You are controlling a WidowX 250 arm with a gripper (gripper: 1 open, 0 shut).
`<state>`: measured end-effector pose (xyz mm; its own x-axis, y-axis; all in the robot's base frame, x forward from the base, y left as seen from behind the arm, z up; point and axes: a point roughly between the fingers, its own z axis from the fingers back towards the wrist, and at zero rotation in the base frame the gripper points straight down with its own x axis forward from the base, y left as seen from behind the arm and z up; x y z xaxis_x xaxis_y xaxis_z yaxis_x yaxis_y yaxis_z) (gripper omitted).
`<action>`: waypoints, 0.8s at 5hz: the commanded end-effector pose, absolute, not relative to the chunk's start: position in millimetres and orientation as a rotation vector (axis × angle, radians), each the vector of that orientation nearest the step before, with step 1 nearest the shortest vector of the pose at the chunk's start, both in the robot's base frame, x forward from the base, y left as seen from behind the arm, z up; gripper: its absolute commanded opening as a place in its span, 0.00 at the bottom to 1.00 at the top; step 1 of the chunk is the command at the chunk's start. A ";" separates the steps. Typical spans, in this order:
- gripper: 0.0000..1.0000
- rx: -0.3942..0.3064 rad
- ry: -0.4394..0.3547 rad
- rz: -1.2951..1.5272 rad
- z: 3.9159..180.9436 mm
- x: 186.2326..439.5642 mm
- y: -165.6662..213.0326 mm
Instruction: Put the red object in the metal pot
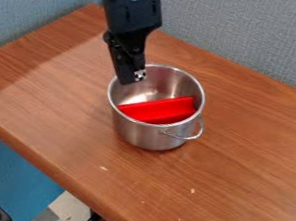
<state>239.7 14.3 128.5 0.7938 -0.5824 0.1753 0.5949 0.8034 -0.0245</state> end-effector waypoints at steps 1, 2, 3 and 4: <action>1.00 -0.080 -0.198 -0.608 137.4 248.4 22.7; 1.00 -0.094 -0.195 -0.598 136.4 248.8 28.3; 1.00 -0.125 -0.201 -0.591 145.3 249.0 30.7; 1.00 -0.123 -0.188 -0.588 154.7 250.8 36.8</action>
